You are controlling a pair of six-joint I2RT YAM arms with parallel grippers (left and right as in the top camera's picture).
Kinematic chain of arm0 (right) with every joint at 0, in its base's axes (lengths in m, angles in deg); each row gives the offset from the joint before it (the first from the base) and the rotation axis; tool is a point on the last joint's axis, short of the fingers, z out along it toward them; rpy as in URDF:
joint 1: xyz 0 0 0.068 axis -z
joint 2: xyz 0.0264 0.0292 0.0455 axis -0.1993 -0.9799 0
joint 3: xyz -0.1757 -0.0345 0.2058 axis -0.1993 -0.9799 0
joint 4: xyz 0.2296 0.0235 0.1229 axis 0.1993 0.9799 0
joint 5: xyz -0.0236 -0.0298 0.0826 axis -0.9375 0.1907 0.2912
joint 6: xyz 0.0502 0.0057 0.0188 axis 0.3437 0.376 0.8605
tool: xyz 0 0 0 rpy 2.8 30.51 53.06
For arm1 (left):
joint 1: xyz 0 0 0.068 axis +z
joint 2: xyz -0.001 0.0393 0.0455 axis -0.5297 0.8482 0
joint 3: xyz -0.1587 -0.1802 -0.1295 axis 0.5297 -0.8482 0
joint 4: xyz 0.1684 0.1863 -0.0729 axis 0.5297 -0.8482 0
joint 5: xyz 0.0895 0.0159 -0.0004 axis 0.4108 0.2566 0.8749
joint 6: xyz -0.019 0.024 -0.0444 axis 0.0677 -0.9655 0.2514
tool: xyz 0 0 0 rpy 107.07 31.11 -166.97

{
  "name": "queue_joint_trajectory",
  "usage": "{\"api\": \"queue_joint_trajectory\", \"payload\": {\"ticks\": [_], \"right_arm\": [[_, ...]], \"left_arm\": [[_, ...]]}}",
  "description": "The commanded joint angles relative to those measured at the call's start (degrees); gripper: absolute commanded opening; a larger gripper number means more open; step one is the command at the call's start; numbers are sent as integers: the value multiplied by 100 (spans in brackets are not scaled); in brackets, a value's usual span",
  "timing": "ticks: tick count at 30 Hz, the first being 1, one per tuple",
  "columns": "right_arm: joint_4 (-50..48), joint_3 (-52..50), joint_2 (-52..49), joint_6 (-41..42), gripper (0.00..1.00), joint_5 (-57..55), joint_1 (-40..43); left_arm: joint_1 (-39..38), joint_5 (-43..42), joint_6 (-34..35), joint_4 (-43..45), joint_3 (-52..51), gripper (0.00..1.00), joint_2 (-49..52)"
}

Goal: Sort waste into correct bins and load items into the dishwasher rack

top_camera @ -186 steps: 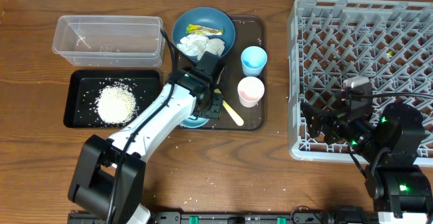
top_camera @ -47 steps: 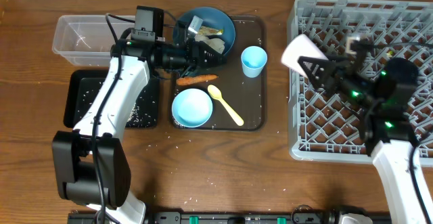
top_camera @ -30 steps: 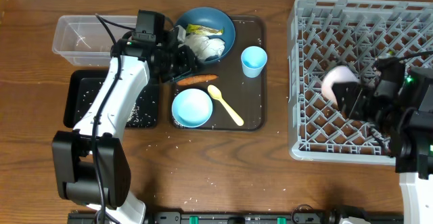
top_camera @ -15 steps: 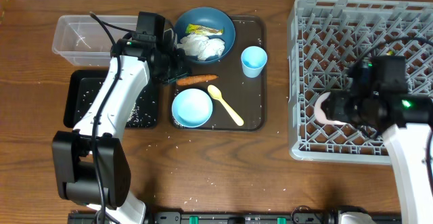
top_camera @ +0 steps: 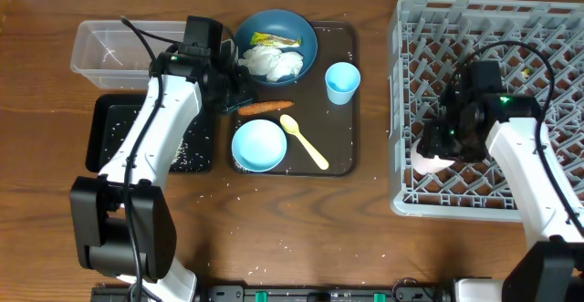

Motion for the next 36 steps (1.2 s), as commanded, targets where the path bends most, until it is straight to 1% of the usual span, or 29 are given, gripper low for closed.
{"api": "queue_joint_trajectory", "payload": {"ticks": [1,2,4,6,7,9,10,14,19,20,24,26,30,36], "right_arm": [[-59,127,-37,-81,46,-79,-48],[-68,127,-37,-81,57,-79,-48],[-68,127,-37,-79,73,-76,-48],[-57,127,-37,-79,85,-70,-48],[-55,129,-33,-79,92,-37,-48],[-55,151,-24,-76,99,92,-48],[-55,179,-24,-76,99,157,-48],[87,498,-24,-79,99,289,-48],[466,1137,-22,-125,99,286,-46],[546,1268,-22,-129,99,286,-48],[739,1578,-22,-166,99,289,-48],[782,1606,-20,-164,99,289,-48],[890,1604,-20,-164,99,289,-48],[955,1600,-20,-170,99,284,-48]], "left_arm": [[13,74,-79,-37,-2,33,-22],[13,72,-98,-39,-2,33,-22],[0,72,-199,-39,-2,33,-22],[-35,72,-304,-35,-2,33,-22],[-66,70,-341,-15,-2,33,-22],[-160,70,-503,59,-2,33,-22],[-216,70,-579,114,-2,34,-22],[-535,70,-675,516,-2,42,-22],[-1003,79,-675,1578,0,54,-20],[-1088,125,-671,1784,0,56,-20],[-1456,756,-651,2496,0,65,61],[-1622,966,-651,2771,-2,67,175],[-1823,1209,-632,3163,0,68,544],[-1899,1226,-249,3547,0,68,1193]]}}
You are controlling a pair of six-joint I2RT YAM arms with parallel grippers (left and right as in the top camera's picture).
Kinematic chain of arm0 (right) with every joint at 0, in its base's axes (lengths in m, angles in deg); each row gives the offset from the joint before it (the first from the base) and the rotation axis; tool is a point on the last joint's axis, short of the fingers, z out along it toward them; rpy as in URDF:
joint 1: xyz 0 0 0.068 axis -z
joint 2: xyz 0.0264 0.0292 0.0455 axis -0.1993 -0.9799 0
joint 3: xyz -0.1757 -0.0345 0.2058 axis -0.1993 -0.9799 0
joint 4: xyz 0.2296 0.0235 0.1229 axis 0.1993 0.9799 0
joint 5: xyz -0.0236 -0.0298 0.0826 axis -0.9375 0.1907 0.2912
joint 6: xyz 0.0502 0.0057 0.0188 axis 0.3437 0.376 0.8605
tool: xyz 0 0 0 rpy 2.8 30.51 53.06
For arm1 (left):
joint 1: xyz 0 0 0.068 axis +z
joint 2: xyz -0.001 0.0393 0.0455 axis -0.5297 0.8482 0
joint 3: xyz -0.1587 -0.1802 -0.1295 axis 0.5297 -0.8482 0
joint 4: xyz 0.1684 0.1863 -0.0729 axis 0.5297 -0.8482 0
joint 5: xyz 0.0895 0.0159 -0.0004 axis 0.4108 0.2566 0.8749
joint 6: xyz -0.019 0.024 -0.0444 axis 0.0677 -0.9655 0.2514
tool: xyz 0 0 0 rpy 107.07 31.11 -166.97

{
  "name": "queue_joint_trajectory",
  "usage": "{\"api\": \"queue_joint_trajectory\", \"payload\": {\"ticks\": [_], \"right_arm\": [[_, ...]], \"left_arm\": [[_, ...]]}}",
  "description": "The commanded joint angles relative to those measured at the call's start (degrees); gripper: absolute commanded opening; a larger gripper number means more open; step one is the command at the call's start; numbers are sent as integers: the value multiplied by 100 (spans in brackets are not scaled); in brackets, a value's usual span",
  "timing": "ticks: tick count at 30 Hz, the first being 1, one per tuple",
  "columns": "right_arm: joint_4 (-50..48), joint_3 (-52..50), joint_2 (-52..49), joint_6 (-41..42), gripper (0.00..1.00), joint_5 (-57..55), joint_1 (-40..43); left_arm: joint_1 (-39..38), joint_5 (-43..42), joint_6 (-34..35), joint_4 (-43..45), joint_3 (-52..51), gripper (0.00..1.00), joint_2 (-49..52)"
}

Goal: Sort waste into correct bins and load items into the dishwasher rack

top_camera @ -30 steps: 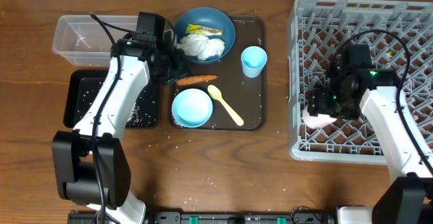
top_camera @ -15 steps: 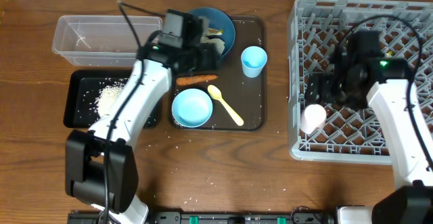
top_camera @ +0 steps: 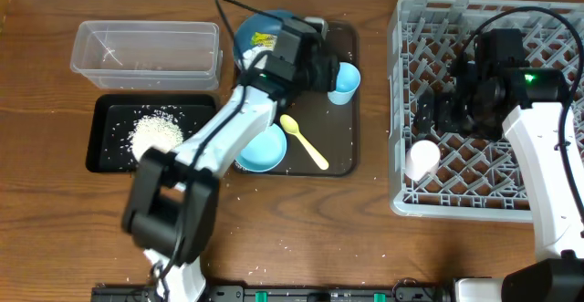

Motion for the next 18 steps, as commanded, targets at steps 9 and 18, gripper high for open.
{"api": "queue_joint_trajectory", "payload": {"ticks": [9,18], "right_arm": [[15,92,9,-85,99,24,-48],[63,92,9,-144,97,26,-48]], "left_arm": [[-96,166,249,42,7,46,636],[-391,153,243,-28,7,8,638]]}}
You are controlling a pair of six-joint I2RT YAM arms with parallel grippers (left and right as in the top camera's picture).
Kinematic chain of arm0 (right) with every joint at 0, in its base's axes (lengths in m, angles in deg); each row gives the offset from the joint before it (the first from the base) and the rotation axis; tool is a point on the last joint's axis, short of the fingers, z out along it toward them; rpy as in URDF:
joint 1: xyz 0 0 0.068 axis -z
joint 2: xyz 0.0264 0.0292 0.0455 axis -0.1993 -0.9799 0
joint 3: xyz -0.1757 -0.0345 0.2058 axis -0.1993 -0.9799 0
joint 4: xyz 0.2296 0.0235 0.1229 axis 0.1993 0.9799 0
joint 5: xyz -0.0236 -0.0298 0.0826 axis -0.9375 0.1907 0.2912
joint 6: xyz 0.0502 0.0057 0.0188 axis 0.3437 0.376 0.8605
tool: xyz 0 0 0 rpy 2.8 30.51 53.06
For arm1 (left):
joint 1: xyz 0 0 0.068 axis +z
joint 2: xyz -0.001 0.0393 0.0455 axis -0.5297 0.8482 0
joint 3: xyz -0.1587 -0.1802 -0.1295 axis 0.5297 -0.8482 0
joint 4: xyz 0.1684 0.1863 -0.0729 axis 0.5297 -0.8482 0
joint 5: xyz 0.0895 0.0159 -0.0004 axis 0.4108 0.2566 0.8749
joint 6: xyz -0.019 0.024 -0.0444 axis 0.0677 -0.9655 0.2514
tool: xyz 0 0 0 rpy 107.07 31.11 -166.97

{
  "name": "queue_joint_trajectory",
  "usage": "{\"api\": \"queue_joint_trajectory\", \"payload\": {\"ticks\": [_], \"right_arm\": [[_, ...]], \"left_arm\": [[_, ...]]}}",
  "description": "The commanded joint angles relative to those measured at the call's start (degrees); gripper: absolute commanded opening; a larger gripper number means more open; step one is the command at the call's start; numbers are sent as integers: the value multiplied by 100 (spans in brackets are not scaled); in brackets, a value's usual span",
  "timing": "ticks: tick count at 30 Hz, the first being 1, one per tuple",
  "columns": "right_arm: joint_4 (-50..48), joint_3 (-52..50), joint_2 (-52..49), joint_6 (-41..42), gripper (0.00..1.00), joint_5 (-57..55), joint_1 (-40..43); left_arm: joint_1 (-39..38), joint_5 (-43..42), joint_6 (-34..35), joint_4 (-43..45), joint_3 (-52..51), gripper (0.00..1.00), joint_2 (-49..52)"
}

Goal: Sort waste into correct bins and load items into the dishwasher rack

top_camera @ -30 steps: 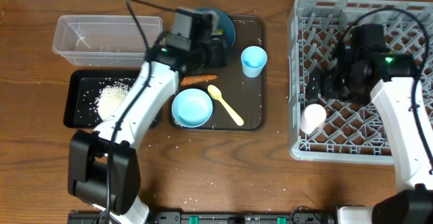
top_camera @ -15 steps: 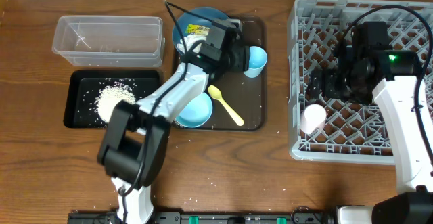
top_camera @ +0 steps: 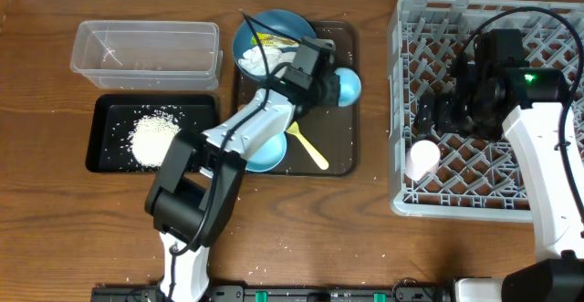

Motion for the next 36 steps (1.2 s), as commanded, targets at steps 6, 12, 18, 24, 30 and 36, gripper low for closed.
{"api": "queue_joint_trajectory", "payload": {"ticks": [6,12,18,24,30,36], "right_arm": [[-83,92,9,-118,97,179,-48],[-772,72,9,-444,95,1659,-90],[-2020,-2,7,-654,94,3233,-470],[-3045,-4,7,-940,95,3866,-1106],[-3628,-4,7,-1145,95,3915,-1582],[-4046,-4,7,-1318,93,3928,-1950]], "left_arm": [[278,-1128,-52,-302,7,6,-308],[1217,-3451,-52,-1139,7,6,-1025],[2264,-6422,-55,-1521,7,6,-1419],[2787,-7982,138,-1628,4,6,-1460],[2830,-7982,396,-1652,4,6,-1469],[2734,-7984,704,-1685,4,6,-1480]]}}
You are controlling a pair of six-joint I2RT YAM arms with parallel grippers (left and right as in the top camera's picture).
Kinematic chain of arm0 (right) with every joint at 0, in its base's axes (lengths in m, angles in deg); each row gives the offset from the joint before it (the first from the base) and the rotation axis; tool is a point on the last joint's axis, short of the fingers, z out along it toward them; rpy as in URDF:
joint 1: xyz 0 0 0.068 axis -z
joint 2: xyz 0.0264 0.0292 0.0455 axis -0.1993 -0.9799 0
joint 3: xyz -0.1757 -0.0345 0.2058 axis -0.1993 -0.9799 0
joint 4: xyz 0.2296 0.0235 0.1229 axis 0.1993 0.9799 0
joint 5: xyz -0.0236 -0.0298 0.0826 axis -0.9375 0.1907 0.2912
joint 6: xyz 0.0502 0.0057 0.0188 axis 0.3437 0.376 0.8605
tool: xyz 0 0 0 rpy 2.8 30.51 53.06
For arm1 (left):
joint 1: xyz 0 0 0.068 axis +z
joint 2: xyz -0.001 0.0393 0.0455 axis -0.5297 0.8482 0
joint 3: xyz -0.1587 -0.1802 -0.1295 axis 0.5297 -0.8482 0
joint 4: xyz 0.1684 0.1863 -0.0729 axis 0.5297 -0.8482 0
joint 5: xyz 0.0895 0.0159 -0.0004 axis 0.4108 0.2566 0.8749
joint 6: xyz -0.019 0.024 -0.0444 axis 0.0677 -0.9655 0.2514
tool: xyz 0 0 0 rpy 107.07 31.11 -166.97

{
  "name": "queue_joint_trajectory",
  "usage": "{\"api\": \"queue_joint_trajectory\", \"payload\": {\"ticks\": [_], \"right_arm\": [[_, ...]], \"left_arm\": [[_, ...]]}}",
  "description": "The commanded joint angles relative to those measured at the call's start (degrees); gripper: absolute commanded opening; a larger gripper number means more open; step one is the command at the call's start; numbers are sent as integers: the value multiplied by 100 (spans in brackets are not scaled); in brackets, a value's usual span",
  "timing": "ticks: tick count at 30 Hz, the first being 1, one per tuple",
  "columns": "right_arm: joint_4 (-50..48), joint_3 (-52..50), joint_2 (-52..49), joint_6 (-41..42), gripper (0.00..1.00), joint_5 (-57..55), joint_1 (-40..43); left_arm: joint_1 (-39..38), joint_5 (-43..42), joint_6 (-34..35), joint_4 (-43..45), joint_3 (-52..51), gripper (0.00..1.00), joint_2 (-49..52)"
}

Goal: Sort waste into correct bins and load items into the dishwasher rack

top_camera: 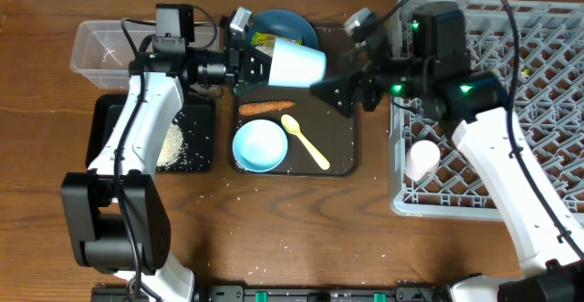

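Note:
A light blue cup point(299, 63) hangs on its side above the brown tray point(342, 151), with my left gripper point(257, 65) shut on its left end. My right gripper point(330, 92) reaches in from the rack side, just right of and below the cup; its fingers look open and hold nothing. On the tray lie a carrot point(266, 107), a yellow spoon point(306, 143) and a small blue bowl point(258, 145). The blue plate point(290, 24) with a wrapper sits at the tray's back, partly hidden by the cup. A pinkish-white cup point(422, 160) lies in the grey dishwasher rack point(547, 110).
A clear plastic bin point(109, 51) stands at the back left. In front of it is a black bin point(187, 151) with rice, partly covered by my left arm. The rack fills the right side of the table.
My left gripper was at the blue cup standing on the tray's right side; now it holds the cup lifted and tipped sideways over the tray. My right arm has moved from the rack to beside the cup.
First my left gripper was by the carrot and plate while my right held the pinkish cup low in the rack. Then the right had let that cup go in the rack and the left reached the blue cup. Now the left holds the blue cup aloft, the right beside it.

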Motion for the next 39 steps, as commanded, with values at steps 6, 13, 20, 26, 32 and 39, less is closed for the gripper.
{"api": "queue_joint_trajectory", "payload": {"ticks": [6,13,20,26,32,39], "right_arm": [[-549,-7,4,-205,83,157,-378],[-507,-7,4,-210,64,155,-391],[-400,-13,4,-313,52,155,-365],[-24,-11,345,-39,42,-22,63],[1196,-11,1204,417,41,-1403,815],[3101,-11,2065,1419,41,-3434,1709]], "left_arm": [[-260,-236,269,-181,11,6,-66],[-323,-236,271,-179,11,6,-66],[-310,-234,264,-175,11,10,-66],[-310,-216,240,111,11,28,-63],[-310,455,96,251,11,37,-63],[-313,2151,-304,-101,11,41,-63]]}}
